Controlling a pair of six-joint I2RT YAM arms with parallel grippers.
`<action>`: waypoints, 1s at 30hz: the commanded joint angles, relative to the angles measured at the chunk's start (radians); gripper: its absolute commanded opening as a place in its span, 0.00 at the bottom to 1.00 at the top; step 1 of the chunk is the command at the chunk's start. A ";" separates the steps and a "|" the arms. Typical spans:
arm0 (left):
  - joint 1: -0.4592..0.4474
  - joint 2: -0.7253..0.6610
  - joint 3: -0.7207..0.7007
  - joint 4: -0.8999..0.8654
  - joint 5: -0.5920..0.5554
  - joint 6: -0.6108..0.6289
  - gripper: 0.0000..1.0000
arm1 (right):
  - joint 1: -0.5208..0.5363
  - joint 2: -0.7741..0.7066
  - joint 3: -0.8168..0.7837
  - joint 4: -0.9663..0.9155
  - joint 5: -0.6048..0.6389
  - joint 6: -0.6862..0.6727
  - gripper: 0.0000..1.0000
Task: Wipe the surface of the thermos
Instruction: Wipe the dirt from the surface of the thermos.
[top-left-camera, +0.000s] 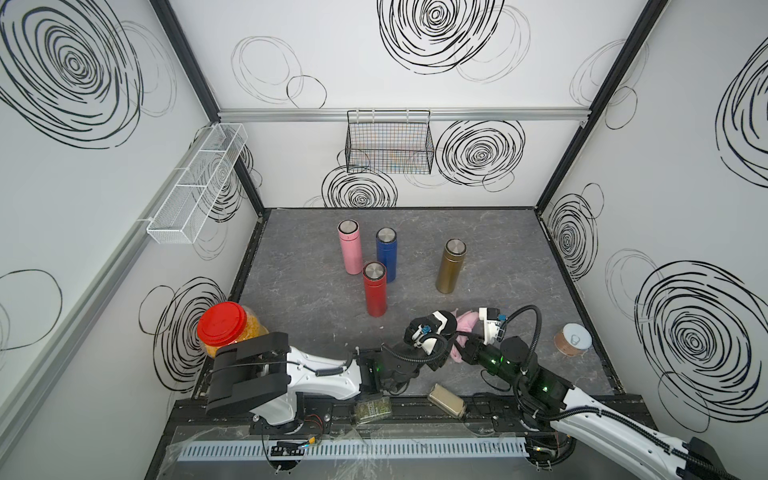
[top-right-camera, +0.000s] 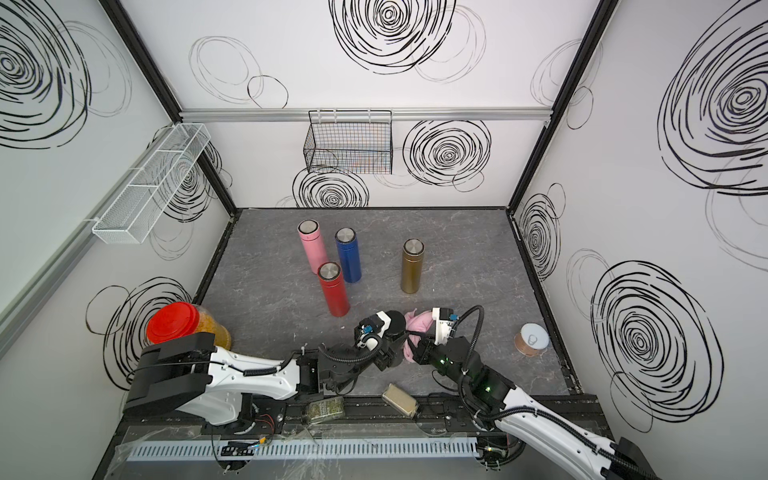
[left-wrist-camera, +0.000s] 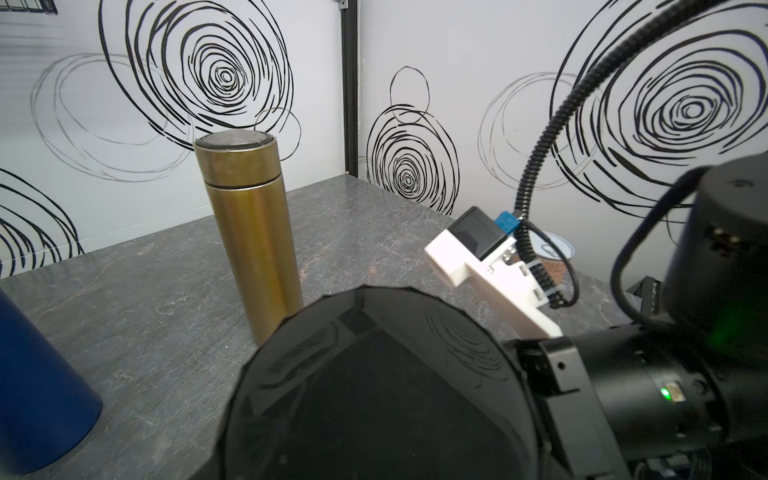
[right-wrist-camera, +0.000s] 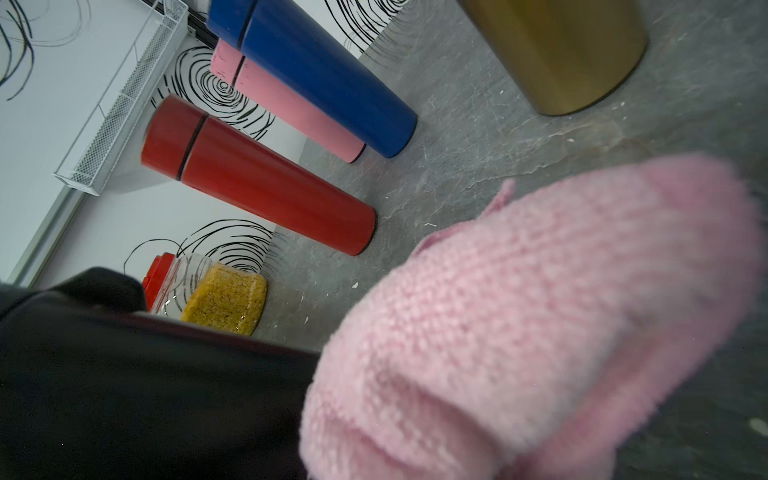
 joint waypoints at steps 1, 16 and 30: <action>0.009 0.027 -0.007 0.045 -0.049 0.040 0.00 | 0.020 -0.161 0.017 -0.195 0.096 -0.049 0.00; -0.008 0.030 0.015 0.025 -0.062 0.057 0.00 | -0.008 0.164 0.464 -0.096 -0.040 -0.257 0.00; -0.014 0.021 0.001 0.022 -0.072 0.035 0.00 | 0.174 0.502 0.485 0.118 -0.093 -0.244 0.00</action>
